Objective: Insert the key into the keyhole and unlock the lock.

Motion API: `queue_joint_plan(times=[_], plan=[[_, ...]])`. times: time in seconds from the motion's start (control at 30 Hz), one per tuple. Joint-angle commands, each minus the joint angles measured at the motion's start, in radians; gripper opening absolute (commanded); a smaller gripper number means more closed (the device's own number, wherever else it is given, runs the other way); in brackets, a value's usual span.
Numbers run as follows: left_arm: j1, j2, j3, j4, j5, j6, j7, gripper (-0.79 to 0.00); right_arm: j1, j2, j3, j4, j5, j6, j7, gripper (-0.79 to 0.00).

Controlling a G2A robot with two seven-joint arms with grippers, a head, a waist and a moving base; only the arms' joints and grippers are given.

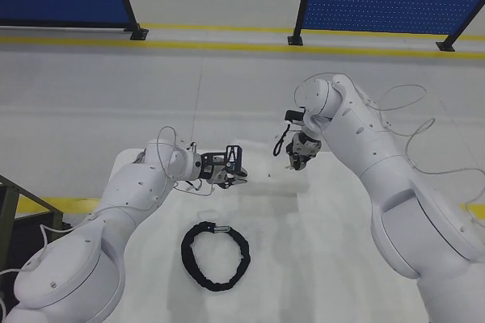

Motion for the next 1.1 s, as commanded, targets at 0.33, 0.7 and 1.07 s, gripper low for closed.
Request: queue_joint_plan(times=[0.33, 0.7, 1.07], plan=[[0.011, 0.024, -0.034, 0.143, -0.038, 0.011, 0.072, -0.785, 0.011, 0.024, 0.055, 0.028, 0.059, -0.106, -0.005, -0.785], [0.018, 0.11, -0.004, 0.177, 0.044, -0.007, 0.189, -0.785, -0.006, 0.061, 0.099, 0.032, 0.088, -0.192, 0.014, -0.785], [0.036, 0.159, -0.021, 0.175, 0.008, -0.002, 0.137, 0.0, -0.019, 0.081, 0.115, -0.003, 0.083, -0.173, 0.014, -0.785]])
